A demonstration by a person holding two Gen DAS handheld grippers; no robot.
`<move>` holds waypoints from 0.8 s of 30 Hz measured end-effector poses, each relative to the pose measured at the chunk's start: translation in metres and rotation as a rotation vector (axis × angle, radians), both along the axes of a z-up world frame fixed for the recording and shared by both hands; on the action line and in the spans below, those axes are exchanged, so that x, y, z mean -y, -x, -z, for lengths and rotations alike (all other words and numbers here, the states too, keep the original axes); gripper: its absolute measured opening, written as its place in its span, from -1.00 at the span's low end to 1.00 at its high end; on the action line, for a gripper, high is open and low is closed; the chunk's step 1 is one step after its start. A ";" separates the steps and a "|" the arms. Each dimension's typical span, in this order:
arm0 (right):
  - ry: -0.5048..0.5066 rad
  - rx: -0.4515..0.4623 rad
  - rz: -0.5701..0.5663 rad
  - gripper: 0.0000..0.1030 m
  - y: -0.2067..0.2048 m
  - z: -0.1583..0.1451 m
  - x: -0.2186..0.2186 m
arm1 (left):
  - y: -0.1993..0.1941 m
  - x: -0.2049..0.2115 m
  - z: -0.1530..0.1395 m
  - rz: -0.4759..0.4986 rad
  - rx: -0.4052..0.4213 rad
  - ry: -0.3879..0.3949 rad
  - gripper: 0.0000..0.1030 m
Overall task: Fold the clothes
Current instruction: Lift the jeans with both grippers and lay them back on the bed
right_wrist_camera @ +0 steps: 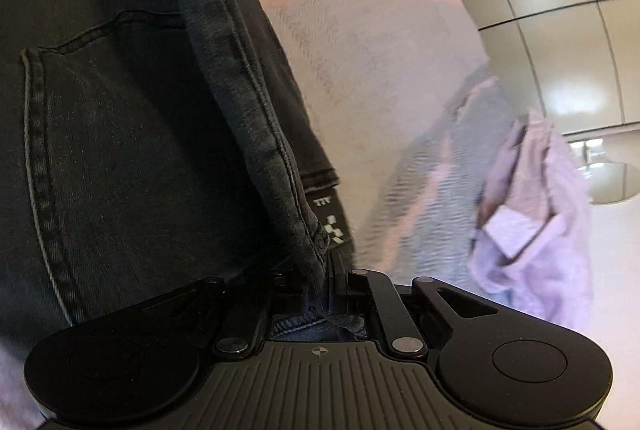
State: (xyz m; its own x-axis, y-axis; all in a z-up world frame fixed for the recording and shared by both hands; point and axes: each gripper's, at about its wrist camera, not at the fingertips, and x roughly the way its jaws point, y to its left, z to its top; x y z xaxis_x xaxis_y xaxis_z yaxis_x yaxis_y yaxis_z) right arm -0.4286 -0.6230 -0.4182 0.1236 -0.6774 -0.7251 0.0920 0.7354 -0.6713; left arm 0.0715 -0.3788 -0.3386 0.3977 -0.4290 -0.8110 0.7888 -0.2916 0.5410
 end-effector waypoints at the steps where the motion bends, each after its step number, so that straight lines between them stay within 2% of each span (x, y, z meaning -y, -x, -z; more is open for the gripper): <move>1: -0.020 0.018 0.017 -0.84 -0.001 0.001 0.003 | -0.003 0.005 0.001 -0.014 0.002 0.005 -0.52; 2: -0.041 0.036 0.034 -0.73 -0.002 0.002 0.007 | -0.007 0.010 0.002 -0.030 0.013 0.022 -0.38; 3: -0.047 0.051 0.051 -0.60 -0.002 -0.001 0.005 | -0.010 0.014 0.003 -0.044 0.025 0.032 -0.37; 4: -0.043 0.078 0.075 -0.28 -0.001 -0.005 0.010 | -0.013 0.018 0.005 -0.059 0.036 0.040 -0.38; 5: -0.038 0.106 0.100 -0.18 0.000 -0.009 0.016 | -0.017 0.022 0.009 -0.074 0.041 0.043 -0.38; 8: -0.095 0.260 0.224 -0.18 0.012 -0.027 0.039 | -0.028 0.030 0.023 -0.122 0.065 0.027 -0.38; 10: -0.136 0.329 0.300 -0.18 0.015 -0.030 0.036 | -0.030 0.030 0.032 -0.127 0.112 0.021 -0.38; 11: -0.137 0.331 0.311 -0.18 0.015 -0.029 0.035 | -0.030 0.029 0.035 -0.127 0.128 0.026 -0.37; 14: -0.075 0.311 0.310 -0.18 0.009 -0.029 0.017 | -0.026 0.020 0.030 -0.106 0.176 0.066 -0.34; 16: -0.002 0.301 0.288 -0.18 -0.002 -0.035 0.000 | -0.022 0.010 0.022 -0.086 0.197 0.095 -0.23; 17: 0.037 0.296 0.269 -0.18 -0.009 -0.039 -0.009 | -0.019 0.003 0.016 -0.071 0.207 0.119 -0.16; 21: 0.107 0.311 0.132 -0.15 -0.030 -0.055 -0.068 | -0.002 -0.037 -0.008 0.016 0.257 0.197 -0.06; 24: 0.112 0.315 0.033 0.06 -0.044 -0.056 -0.117 | 0.016 -0.078 -0.011 0.144 0.263 0.242 0.15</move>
